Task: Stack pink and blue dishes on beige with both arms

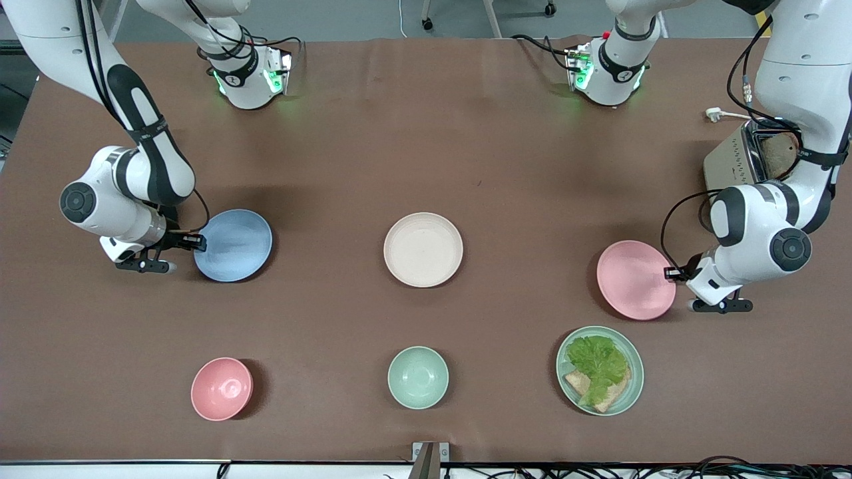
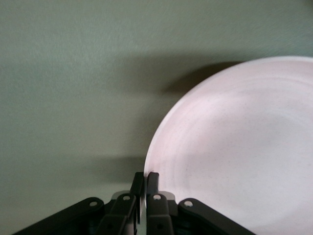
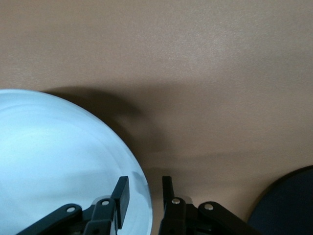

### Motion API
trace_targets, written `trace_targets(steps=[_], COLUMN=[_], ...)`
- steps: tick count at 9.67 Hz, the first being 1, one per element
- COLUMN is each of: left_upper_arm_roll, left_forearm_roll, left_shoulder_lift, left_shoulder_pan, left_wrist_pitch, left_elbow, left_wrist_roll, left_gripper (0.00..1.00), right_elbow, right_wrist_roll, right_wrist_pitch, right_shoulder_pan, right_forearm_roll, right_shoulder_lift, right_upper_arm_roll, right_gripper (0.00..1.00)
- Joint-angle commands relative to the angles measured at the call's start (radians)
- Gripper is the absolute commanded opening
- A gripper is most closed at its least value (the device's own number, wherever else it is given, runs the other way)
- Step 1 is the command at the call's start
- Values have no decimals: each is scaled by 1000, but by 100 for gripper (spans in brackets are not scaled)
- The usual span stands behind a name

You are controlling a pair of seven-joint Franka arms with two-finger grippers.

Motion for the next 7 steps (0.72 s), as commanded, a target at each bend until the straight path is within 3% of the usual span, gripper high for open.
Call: trace_targets(steps=[1, 4, 5, 7], left_upper_arm_roll=[-34, -89, -122, -174], left_forearm_roll=[1, -72, -87, -199], left_shoulder_lift=[8, -59, -95, -147], left_shoulder_pan=[2, 3, 3, 0], left_wrist_pitch=[-59, -196, -232, -291], left_elbow=[26, 63, 63, 74], left_wrist_roll=[-2, 8, 8, -4], left_gripper=[0, 0, 0, 0], right_elbow=[-22, -22, -22, -14], right_wrist_roll=[-91, -133, -145, -142], right_wrist_pitch=[3, 5, 5, -3], right_shoulder_pan=[-14, -21, -27, -27], right_forearm_roll=[91, 111, 111, 125], right_shoulder_lift=[-11, 1, 7, 7], right_upper_arm_roll=[8, 6, 6, 6], right_gripper=[35, 35, 29, 1])
